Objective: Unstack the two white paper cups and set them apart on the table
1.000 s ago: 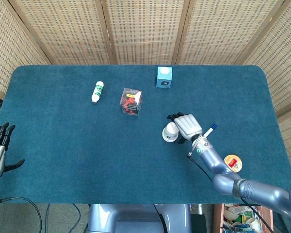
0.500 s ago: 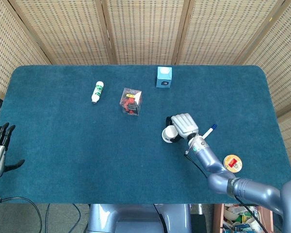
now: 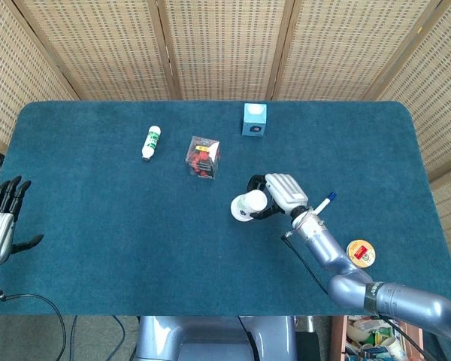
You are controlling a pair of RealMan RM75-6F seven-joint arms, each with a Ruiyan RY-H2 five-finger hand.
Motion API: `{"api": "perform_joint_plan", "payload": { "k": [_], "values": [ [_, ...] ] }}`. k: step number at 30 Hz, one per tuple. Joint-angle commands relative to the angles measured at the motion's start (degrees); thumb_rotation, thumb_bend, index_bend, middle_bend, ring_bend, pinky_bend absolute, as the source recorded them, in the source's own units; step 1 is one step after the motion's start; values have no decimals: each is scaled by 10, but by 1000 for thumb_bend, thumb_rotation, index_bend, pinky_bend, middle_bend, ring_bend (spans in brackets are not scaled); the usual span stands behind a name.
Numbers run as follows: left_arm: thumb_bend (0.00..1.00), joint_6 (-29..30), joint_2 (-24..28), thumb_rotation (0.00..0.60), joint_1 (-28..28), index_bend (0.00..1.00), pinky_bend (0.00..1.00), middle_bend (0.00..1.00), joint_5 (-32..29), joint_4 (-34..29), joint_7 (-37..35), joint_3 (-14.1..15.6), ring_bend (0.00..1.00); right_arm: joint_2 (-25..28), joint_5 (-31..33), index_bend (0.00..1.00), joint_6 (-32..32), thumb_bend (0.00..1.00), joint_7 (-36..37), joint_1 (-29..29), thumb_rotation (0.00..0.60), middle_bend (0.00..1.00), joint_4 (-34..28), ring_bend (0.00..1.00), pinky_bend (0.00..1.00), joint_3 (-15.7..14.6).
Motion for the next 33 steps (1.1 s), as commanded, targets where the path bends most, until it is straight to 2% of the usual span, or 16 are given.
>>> {"api": "perform_joint_plan", "payload": {
  "k": [1, 7, 10, 16, 24, 28, 33],
  "values": [
    [84, -2, -8, 600, -21, 0, 0, 0, 17, 23, -13, -12, 0, 34, 39, 584, -28, 411, 83, -18, 600, 564, -52, 442, 616, 44],
    [84, 14, -45, 600, -71, 0, 0, 0, 67, 89, -35, -28, 0, 19, 96, 584, -47, 430, 113, 9, 600, 557, -42, 442, 616, 57],
    [84, 18, -73, 600, -108, 0, 0, 0, 95, 106, -51, -37, 0, -13, 161, 584, -69, 430, 136, 42, 600, 557, -23, 442, 616, 65],
    [84, 12, -114, 600, -153, 13, 0, 0, 121, 135, -63, -38, 0, -53, 243, 584, -74, 430, 158, 85, 600, 562, 6, 442, 616, 73],
    [85, 13, -173, 600, -192, 179, 0, 0, 130, 170, -84, -36, 0, -67, 315, 584, -63, 437, 170, 113, 600, 563, 10, 442, 616, 83],
    [84, 7, -197, 600, -206, 271, 0, 0, 131, 184, -93, -31, 0, -68, 332, 584, -58, 437, 176, 116, 600, 564, 11, 442, 616, 87],
    [84, 12, -228, 600, -221, 332, 0, 0, 132, 206, -104, -30, 0, -68, 343, 584, -61, 437, 183, 116, 600, 565, 10, 442, 616, 91]
  ]
}}
